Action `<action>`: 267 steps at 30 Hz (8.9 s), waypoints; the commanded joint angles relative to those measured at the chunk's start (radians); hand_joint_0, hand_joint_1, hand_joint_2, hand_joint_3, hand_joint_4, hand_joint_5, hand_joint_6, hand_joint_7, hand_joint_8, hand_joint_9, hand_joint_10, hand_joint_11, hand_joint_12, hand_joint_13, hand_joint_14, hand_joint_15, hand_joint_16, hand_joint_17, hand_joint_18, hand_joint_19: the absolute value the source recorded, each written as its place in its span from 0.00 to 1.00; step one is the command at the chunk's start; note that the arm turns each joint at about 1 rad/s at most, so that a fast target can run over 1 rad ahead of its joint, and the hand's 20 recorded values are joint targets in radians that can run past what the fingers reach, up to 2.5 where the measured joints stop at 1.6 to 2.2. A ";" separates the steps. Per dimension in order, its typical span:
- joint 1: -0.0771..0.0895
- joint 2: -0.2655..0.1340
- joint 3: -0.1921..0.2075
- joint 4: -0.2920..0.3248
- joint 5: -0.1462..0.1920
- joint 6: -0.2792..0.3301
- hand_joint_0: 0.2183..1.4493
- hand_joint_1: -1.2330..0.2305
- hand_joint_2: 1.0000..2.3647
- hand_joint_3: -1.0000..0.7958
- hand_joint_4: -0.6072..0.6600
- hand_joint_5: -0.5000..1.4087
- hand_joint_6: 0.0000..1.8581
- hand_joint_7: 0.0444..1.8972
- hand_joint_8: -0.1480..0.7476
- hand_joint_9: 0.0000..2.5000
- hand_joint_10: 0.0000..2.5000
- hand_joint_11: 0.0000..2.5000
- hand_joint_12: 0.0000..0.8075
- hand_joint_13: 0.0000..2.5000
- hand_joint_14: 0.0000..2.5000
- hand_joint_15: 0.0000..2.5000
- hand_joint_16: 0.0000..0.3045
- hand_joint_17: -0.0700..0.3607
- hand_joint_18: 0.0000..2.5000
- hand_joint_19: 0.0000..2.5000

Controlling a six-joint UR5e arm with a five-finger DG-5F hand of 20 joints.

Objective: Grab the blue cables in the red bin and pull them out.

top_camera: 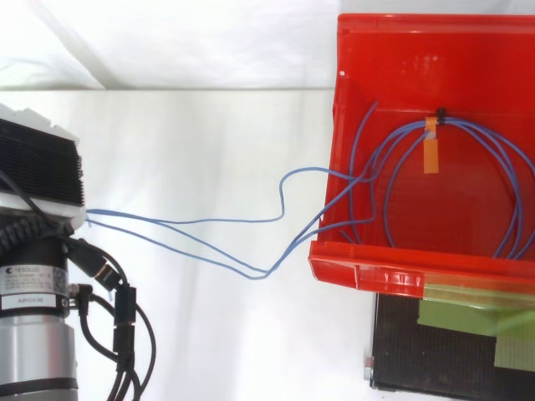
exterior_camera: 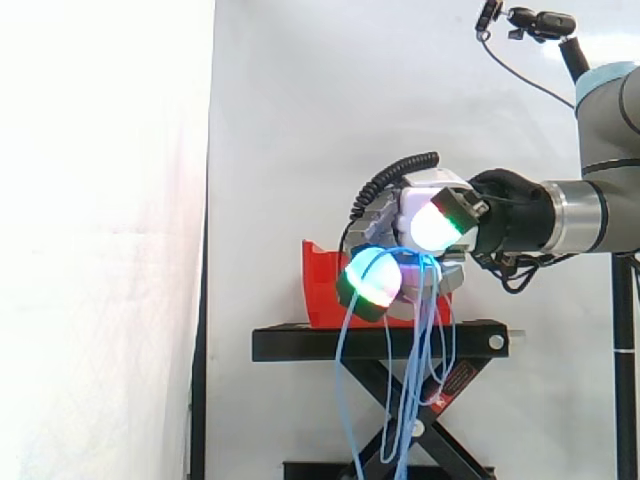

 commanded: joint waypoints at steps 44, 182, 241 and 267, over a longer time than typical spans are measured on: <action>0.003 0.001 -0.016 -0.005 0.048 0.465 0.38 0.29 0.00 0.00 0.75 0.78 0.01 0.37 0.47 0.56 0.01 0.41 0.46 0.64 0.05 0.61 0.16 0.42 0.41 0.47; 0.012 -0.001 -0.016 -0.006 0.023 0.335 0.58 0.18 0.00 0.00 0.64 0.81 0.21 0.39 0.41 0.69 0.01 0.57 0.37 0.64 0.62 0.37 0.12 0.36 0.46 0.49; 0.017 0.001 -0.018 -0.006 0.026 0.330 0.62 0.18 0.00 0.01 0.63 0.78 0.35 0.31 0.43 0.66 0.01 0.49 0.37 0.65 0.50 0.42 0.13 0.37 0.47 0.49; 0.017 0.001 -0.016 -0.006 0.026 0.330 0.62 0.18 0.00 0.00 0.62 0.78 0.36 0.31 0.43 0.66 0.01 0.46 0.36 0.65 0.48 0.43 0.13 0.37 0.45 0.49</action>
